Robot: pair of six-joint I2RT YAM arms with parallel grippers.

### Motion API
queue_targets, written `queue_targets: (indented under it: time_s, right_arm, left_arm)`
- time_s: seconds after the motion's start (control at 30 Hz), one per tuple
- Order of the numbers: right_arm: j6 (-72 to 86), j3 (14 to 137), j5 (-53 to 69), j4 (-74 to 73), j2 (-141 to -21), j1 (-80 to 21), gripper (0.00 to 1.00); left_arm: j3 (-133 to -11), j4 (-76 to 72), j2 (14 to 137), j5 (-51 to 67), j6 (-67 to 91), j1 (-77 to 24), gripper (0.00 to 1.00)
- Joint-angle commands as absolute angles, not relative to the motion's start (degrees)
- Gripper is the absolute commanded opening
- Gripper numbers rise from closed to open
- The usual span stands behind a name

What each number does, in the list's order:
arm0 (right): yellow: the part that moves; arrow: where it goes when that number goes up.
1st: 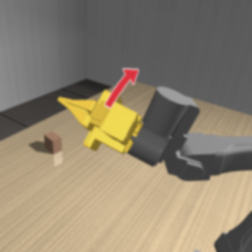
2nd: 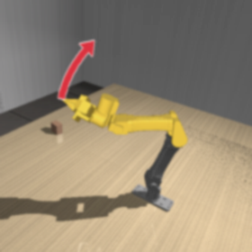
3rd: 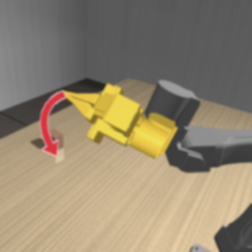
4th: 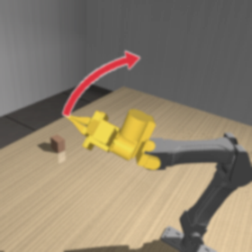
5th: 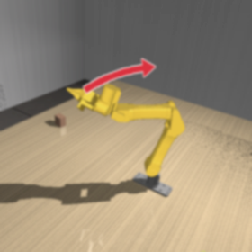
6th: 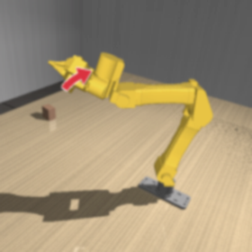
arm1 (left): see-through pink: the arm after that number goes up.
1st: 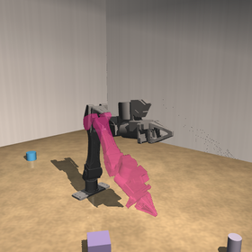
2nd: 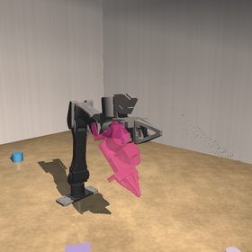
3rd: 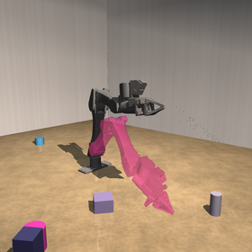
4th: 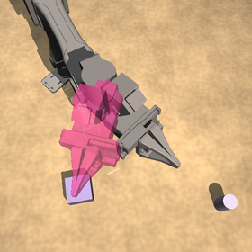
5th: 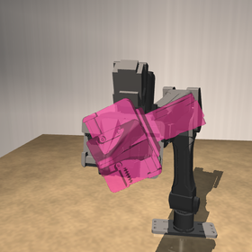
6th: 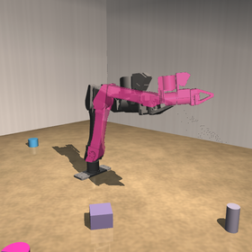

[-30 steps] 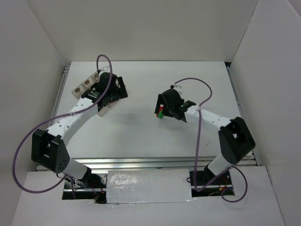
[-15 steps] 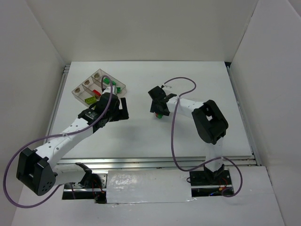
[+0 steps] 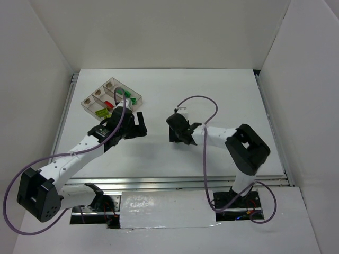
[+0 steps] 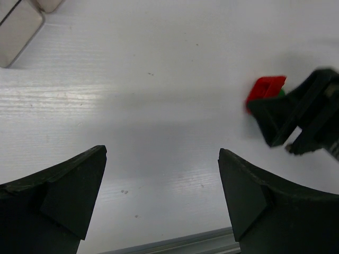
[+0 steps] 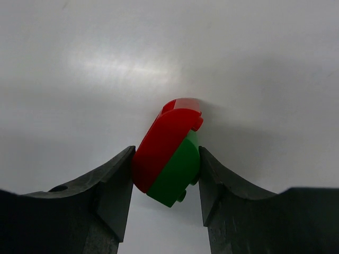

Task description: Sort the legos into containers by color

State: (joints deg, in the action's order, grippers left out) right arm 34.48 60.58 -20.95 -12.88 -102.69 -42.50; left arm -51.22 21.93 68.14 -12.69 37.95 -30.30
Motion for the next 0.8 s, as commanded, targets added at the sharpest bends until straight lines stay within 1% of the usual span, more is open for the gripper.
queue_targets:
  time_s: [0.0,0.03,0.07,0.13,0.17,0.23,0.47,0.63,0.77]
  right_arm:
    - [21.99,52.84,-16.01,0.42,-91.43,-46.84,0.00]
    - [20.23,50.73,-14.26,2.96,-88.97,-48.24,0.00]
    - [16.56,46.88,-8.58,6.82,-84.25,-48.77,0.00]
    - [14.25,43.70,-1.63,9.74,-78.09,-49.83,0.01]
    - [12.76,41.33,-0.45,12.02,-76.31,-50.18,0.01]
    - [12.66,40.35,-0.26,13.01,-72.71,-51.15,0.02]
    - [13.18,37.71,6.15,15.82,-65.04,-51.94,0.04]
    - [13.36,38.50,7.74,15.29,-63.72,-52.03,0.04]
    - [14.15,38.50,4.93,15.38,-63.02,-52.03,0.04]
  left_arm:
    - [-51.42,18.20,66.62,-9.06,41.04,-30.32,0.99]
    - [-51.59,18.02,66.19,-6.88,42.18,-30.24,0.99]
    - [-51.59,16.89,66.01,-5.38,42.71,-30.06,1.00]
    - [-51.42,15.13,65.66,0.05,44.12,-30.06,0.99]
    - [-51.16,13.81,65.74,2.70,44.64,-30.15,1.00]
    - [-50.19,9.42,66.00,9.45,46.66,-30.50,1.00]
    - [-48.34,1.68,67.59,18.44,50.01,-32.43,0.99]
    - [-47.46,-3.95,69.52,22.32,51.50,-33.83,0.93]
    - [-47.99,-3.69,70.22,22.23,50.80,-34.89,0.83]
